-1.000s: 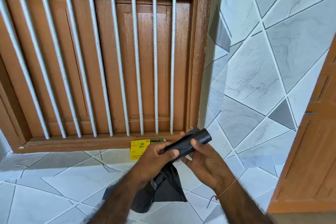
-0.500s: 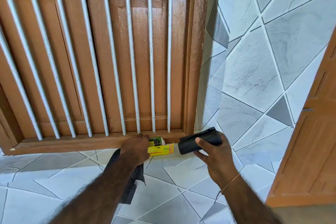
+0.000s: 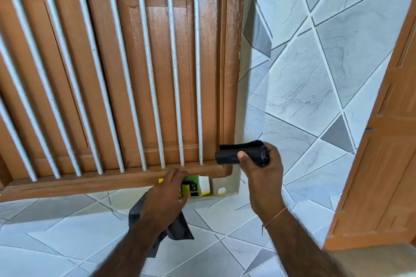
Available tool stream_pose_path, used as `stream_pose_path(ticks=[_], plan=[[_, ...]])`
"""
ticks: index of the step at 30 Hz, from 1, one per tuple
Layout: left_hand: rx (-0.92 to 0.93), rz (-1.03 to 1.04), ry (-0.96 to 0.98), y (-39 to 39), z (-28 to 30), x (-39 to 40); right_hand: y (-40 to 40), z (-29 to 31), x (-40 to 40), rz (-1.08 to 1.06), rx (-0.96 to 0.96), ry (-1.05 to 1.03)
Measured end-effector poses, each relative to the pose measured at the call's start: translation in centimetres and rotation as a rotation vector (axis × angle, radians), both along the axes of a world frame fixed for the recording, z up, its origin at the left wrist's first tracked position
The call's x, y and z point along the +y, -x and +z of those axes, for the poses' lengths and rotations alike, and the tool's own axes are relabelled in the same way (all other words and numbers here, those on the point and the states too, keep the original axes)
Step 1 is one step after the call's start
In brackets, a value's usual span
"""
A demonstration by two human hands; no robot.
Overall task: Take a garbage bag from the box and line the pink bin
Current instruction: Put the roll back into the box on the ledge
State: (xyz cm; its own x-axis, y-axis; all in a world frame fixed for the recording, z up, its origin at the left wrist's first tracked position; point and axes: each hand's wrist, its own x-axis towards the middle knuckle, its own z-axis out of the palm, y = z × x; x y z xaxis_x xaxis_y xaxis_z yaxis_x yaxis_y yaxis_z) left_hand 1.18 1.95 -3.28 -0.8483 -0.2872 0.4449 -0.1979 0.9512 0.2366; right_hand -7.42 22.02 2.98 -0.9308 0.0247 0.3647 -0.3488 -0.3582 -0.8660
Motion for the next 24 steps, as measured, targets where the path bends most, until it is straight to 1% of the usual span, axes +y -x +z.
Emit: stream_pose_path(ticks=[5, 11, 18, 21, 24], plan=[[0.095, 0.099, -0.008, -1.5, 0.6, 1.2, -2.6, 0.4, -1.3, 0.027, 0.129, -0.123], [0.108, 0.084, 0.024, -2.3, 1.4, 1.1, -4.1, -0.3, -1.5, 0.042, 0.202, -0.212], [0.104, 0.157, -0.011, -3.1, 2.4, 1.8, -4.6, -0.2, -0.4, 0.08, 0.22, -0.228], [0.092, 0.196, -0.051, -3.4, 2.9, 2.4, -4.5, -0.7, 0.0, 0.106, 0.188, -0.248], [0.122, 0.199, -0.08, -3.5, 3.3, 2.7, -4.4, -1.1, 0.4, 0.15, 0.14, -0.293]])
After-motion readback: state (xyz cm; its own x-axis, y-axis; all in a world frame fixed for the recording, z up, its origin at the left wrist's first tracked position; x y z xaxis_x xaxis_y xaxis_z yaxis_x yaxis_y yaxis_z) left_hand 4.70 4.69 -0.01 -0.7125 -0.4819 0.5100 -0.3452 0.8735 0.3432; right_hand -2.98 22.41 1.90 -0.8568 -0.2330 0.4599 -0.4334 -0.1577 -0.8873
